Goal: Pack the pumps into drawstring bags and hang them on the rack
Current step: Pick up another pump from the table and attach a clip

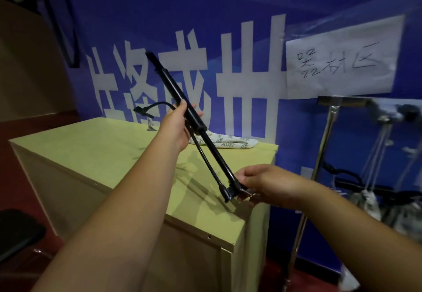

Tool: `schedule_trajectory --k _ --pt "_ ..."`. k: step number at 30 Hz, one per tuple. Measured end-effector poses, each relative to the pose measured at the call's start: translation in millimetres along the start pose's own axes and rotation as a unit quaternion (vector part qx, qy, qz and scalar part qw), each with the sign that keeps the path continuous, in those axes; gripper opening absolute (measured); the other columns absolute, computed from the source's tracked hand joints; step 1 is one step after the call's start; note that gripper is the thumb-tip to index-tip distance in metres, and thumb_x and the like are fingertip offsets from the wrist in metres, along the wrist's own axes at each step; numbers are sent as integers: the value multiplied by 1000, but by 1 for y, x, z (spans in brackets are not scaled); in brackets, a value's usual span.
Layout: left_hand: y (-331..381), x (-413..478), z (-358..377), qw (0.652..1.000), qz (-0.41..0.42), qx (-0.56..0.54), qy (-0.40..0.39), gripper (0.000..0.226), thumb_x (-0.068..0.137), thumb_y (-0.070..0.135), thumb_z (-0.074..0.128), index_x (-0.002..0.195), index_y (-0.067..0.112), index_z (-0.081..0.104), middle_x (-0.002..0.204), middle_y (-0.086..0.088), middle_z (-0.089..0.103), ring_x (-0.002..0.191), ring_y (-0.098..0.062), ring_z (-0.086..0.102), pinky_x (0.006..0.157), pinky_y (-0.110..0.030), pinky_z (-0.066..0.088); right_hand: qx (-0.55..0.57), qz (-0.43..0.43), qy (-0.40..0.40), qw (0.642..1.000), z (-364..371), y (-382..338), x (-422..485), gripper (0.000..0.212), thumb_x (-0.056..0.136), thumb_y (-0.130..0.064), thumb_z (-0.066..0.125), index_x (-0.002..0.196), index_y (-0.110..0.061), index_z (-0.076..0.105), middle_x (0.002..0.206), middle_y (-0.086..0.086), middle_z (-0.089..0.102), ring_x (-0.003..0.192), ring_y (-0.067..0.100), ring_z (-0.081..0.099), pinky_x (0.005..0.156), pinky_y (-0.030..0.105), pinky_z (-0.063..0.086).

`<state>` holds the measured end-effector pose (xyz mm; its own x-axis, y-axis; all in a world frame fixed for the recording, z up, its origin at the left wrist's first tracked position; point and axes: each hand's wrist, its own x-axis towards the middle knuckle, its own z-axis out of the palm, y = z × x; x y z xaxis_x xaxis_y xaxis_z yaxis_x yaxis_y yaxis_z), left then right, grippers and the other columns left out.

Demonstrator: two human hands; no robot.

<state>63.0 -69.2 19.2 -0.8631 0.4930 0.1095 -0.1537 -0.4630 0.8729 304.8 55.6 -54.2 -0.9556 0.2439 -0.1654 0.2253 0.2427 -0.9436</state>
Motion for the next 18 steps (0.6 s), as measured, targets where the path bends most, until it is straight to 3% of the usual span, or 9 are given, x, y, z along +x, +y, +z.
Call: schedule_trajectory --k 4,8,10,13,16,18 --pt "-18 -34 25 999 -8 4 -54 34 110 30 56 140 16 59 130 -8 75 109 -27 78 85 -47 64 -133 60 0 989 -11 8 -33 22 112 -29 59 124 -18 73 113 8 79 95 20 75 82 36 59" --pt "-50 -77 54 992 -20 -7 -122 30 109 21 57 138 28 57 128 -7 76 112 -31 76 92 -51 61 -265 64 148 951 -27 1 -53 21 110 -30 61 120 -20 77 110 -4 76 96 18 74 79 32 59" --pt "-68 -100 68 988 -32 8 -152 31 109 19 58 138 28 56 129 -7 76 113 -32 76 96 -50 60 -230 39 236 943 -38 -8 -62 22 110 -31 61 115 -18 77 112 1 76 98 21 74 76 33 58" --pt "-96 -130 88 982 -48 21 -183 32 108 16 58 137 29 54 131 -8 75 114 -34 75 92 -43 61 -159 -24 337 928 -50 -27 -76 29 108 -37 60 110 -14 77 110 10 76 100 27 73 87 44 60" --pt "-124 -158 106 975 -69 33 -209 37 108 17 60 140 34 53 129 -8 76 116 -34 74 89 -44 61 -144 -65 396 904 -57 -36 -85 41 106 -45 59 114 -8 76 111 17 76 83 22 69 72 36 51" --pt "-144 -173 115 969 -83 48 -229 39 108 18 61 143 34 52 128 -8 76 115 -32 75 82 -44 61 -125 -74 394 908 -59 -33 -91 49 105 -53 61 132 -13 71 124 6 75 95 14 70 76 32 51"
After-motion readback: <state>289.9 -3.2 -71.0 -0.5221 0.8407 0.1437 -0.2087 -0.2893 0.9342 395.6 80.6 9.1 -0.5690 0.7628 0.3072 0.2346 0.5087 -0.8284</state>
